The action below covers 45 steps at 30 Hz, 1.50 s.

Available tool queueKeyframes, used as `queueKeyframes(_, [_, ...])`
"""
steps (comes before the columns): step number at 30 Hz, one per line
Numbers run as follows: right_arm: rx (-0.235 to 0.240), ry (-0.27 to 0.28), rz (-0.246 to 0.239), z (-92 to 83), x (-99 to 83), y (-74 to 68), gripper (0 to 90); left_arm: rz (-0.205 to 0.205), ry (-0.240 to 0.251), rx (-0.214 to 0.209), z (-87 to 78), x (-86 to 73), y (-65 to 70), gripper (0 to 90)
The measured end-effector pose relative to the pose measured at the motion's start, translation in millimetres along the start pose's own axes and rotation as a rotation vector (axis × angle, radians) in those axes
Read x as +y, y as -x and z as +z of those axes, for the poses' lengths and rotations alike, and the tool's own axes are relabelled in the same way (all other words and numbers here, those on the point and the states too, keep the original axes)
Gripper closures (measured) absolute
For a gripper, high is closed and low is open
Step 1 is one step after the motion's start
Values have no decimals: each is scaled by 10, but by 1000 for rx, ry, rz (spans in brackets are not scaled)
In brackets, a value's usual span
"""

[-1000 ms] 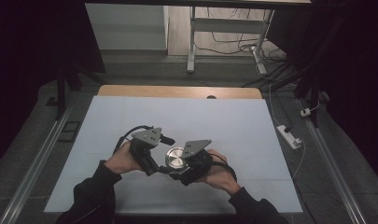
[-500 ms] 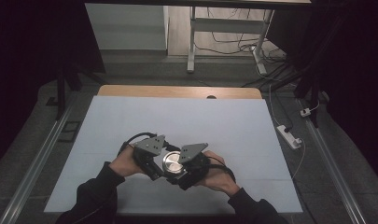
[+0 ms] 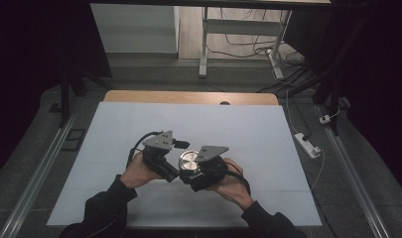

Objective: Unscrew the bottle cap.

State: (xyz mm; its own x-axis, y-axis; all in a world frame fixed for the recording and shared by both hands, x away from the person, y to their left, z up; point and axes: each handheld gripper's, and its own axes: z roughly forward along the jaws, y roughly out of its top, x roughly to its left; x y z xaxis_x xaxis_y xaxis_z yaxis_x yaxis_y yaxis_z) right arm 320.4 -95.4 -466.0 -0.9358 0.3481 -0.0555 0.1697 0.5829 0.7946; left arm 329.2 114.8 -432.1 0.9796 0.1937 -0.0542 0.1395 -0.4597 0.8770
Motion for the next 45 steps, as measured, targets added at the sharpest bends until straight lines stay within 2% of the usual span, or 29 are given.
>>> queueKeyframes(2, [18, -2, -12, -1, 0, -1, 151, 59, -17, -42, -89, -18, -8, 43])
queueKeyframes(4, [86, -16, -56, 0, 8, -24, 151, 142, -76, -86, -120, -44, 21, 42])
queueKeyframes(5, [105, -24, -66, 0, 13, -43, 151, 164, -95, -105, -115, -51, 39, 46])
queueKeyframes(6, [105, -24, -66, 0, 13, -43, 151, 164, -95, -105, -115, -51, 39, 49])
queueKeyframes(7, [143, -30, -114, 7, 26, -108, 151, 186, -114, -123, -102, -56, 59, 60])
queueKeyframes(9, [164, -32, -139, 12, 42, -156, 151, 214, -132, -152, -73, -59, 92, 91])
queueKeyframes(12, [175, -38, -171, 22, 57, -207, 151, 257, -121, -146, -30, -66, 155, 177])
queueKeyframes(14, [174, -39, -177, 23, 56, -212, 151, 252, -120, -142, -24, -65, 156, 185])
queueKeyframes(17, [121, -41, -143, 26, 52, -179, 151, 196, -105, -66, 15, -52, 139, 188])
queueKeyframes(18, [121, -41, -143, 26, 52, -179, 151, 196, -105, -66, 15, -52, 139, 190])
queueKeyframes(19, [71, -37, -103, 30, 53, -137, 151, 165, -101, -27, 36, -36, 130, 192])
queueKeyframes(20, [71, -37, -103, 30, 53, -137, 151, 143, -96, -3, 51, -25, 126, 192])
queueKeyframes(21, [21, -25, -60, 27, 52, -96, 151, 75, -76, 71, 106, 7, 133, 196])
queueKeyframes(22, [-1, -23, -39, 25, 51, -84, 151, 75, -76, 71, 106, 7, 133, 197])
queueKeyframes(23, [-40, -18, -15, 22, 46, -59, 151, 16, -65, 156, 166, 40, 161, 196])
queueKeyframes(24, [-61, -17, 1, 20, 44, -50, 151, -4, -62, 189, 191, 52, 173, 196])
queueKeyframes(26, [-82, -9, 32, 11, 32, -21, 151, -16, -59, 201, 211, 60, 177, 194])
queueKeyframes(28, [-79, -3, 44, 9, 28, -20, 151, -22, -42, 181, 188, 64, 156, 190])
queueKeyframes(29, [-66, 5, 41, -10, 25, -14, 151, -34, -18, 129, 122, 62, 115, 111])
queueKeyframes(31, [-47, 9, 23, -25, 32, -13, 151, -35, 7, 86, 10, 54, 69, 72])
queueKeyframes(32, [-28, 10, 12, -31, 37, -12, 151, -35, 7, 86, 10, 54, 69, 63])
queueKeyframes(33, [-28, 10, 12, -31, 37, -12, 151, -20, 16, 31, -58, 42, 42, 63])
queueKeyframes(34, [34, 3, -28, -42, 45, -23, 151, 28, 12, -42, -132, 16, 26, 65])
queueKeyframes(35, [34, 3, -28, -42, 45, -23, 151, 28, 12, -42, -132, 16, 26, 65])
queueKeyframes(36, [85, -2, -65, -38, 55, -60, 151, 65, -6, -84, -155, 2, 28, 67])
queueKeyframes(37, [100, -5, -73, -36, 60, -81, 151, 85, -20, -98, -157, -5, 40, 68])
queueKeyframes(39, [139, -13, -107, -24, 72, -131, 151, 164, -82, -134, -113, -8, 107, 73])
queueKeyframes(43, [170, -24, -148, -7, 86, -200, 151, 211, -104, -152, -53, -8, 170, 126])
queueKeyframes(45, [164, -28, -150, -6, 83, -202, 151, 202, -99, -110, -37, -10, 175, 190])
